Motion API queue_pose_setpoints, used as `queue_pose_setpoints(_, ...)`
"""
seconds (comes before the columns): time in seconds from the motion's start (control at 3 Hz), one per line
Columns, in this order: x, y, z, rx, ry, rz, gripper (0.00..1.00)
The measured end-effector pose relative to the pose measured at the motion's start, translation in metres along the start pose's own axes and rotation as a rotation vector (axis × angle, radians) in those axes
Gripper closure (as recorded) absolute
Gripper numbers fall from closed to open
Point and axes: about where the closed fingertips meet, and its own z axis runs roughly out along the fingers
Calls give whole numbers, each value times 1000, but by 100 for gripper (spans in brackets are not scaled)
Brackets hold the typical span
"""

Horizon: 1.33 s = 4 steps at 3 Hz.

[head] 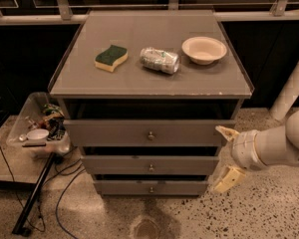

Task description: Open middle drawer

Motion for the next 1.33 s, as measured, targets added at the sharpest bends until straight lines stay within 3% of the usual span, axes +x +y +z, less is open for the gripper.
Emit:
queue_pose_setpoints(0.33,35,11,43,-21,-138,-28,0)
queue_pose_setpoints(1.0,36,14,54,-27,-122,-27,0)
queue_pose_setpoints(1.33,54,20,92,-56,-78,-4,0)
